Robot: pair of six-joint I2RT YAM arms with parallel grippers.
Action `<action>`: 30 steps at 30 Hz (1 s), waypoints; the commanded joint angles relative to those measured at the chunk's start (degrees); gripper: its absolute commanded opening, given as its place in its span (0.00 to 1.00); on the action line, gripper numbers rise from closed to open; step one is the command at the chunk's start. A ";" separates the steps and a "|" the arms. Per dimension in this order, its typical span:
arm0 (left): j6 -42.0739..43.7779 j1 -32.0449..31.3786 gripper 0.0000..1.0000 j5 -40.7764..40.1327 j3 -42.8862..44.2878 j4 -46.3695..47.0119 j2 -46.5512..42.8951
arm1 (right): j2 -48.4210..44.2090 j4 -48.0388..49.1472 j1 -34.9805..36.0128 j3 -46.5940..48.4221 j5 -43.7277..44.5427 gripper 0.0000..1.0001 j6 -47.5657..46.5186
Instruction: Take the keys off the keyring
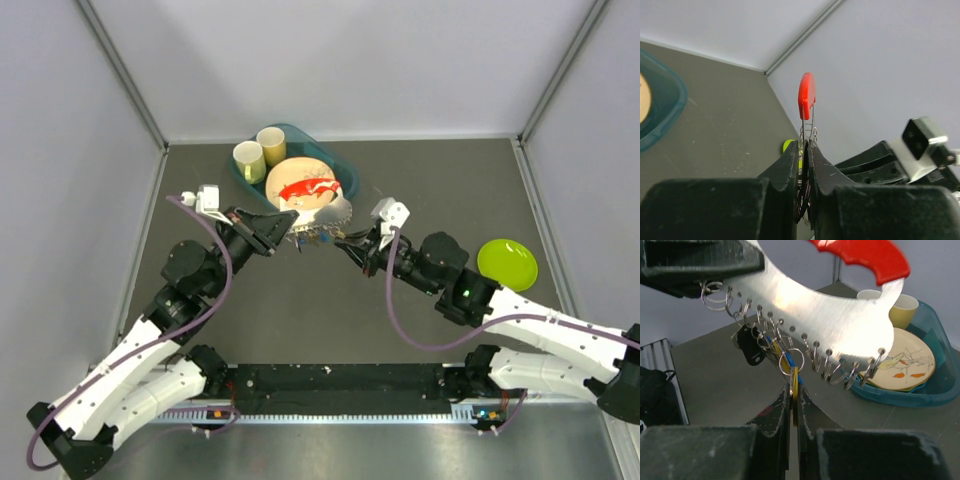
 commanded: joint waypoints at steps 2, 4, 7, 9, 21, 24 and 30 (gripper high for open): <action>1.70 0.07 0.00 -9.59 -3.24 -1.35 -2.98 | -1.04 -16.77 0.36 9.16 4.84 0.00 -4.19; 2.57 0.07 0.00 -10.30 -4.74 -1.18 -3.69 | -0.07 -21.15 0.44 10.75 5.28 0.00 -5.16; 3.10 0.07 0.00 -11.35 -6.67 -1.71 -4.74 | 0.64 -22.85 0.36 12.34 6.33 0.00 -5.77; 4.33 0.07 0.02 -11.09 -7.38 -2.14 -5.88 | 0.90 -23.20 0.36 13.21 7.21 0.00 -6.30; 10.65 0.07 0.47 -5.92 -5.54 -16.82 -12.21 | 4.15 -28.21 0.27 18.75 6.95 0.00 -16.84; 15.04 0.07 0.48 -1.19 -5.54 -14.28 -12.83 | 3.19 -28.56 0.27 18.76 4.84 0.00 -18.34; 25.24 0.07 0.46 10.95 -1.24 -10.23 -7.83 | 0.55 -29.71 0.27 19.02 1.32 0.00 -20.28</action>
